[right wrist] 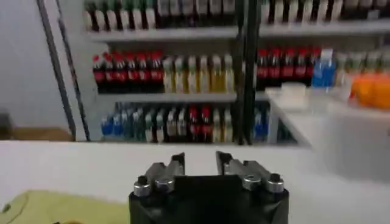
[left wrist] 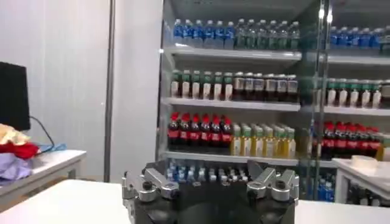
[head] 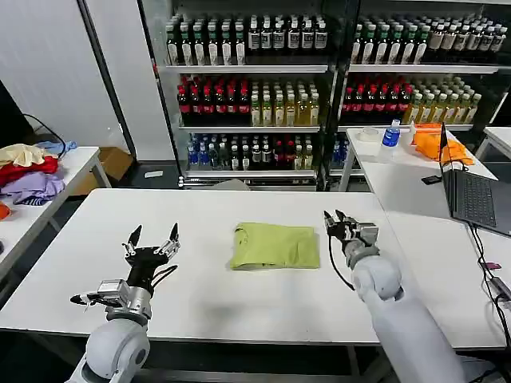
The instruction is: Fold and organize the clothes.
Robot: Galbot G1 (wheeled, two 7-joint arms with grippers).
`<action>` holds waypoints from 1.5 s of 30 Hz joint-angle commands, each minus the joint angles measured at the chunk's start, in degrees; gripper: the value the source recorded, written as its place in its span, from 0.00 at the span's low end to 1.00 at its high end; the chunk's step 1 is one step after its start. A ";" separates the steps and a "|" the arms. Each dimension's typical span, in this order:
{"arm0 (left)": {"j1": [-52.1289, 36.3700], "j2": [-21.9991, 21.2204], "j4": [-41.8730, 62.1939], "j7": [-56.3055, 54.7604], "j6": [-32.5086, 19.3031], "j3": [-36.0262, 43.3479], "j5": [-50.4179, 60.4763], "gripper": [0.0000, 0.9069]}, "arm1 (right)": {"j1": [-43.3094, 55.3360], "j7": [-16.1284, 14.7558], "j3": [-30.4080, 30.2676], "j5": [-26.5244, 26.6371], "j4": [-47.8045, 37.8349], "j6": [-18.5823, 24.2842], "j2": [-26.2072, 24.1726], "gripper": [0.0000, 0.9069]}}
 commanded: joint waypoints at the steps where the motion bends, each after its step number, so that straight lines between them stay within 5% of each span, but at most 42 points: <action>1: -0.37 0.72 -1.33 1.40 1.17 0.35 -3.02 1.00 | -20.56 -1.25 5.49 -17.50 17.45 15.54 -1.23 1.00; 16: -0.15 1.84 -2.52 3.61 2.49 1.63 -4.79 1.00 | -33.73 -1.26 12.63 -19.58 25.53 16.58 1.60 1.00; 45: 6.73 2.22 -8.69 5.73 3.38 -0.95 -4.10 1.00 | -37.57 0.46 13.13 -21.48 29.94 15.79 3.32 1.00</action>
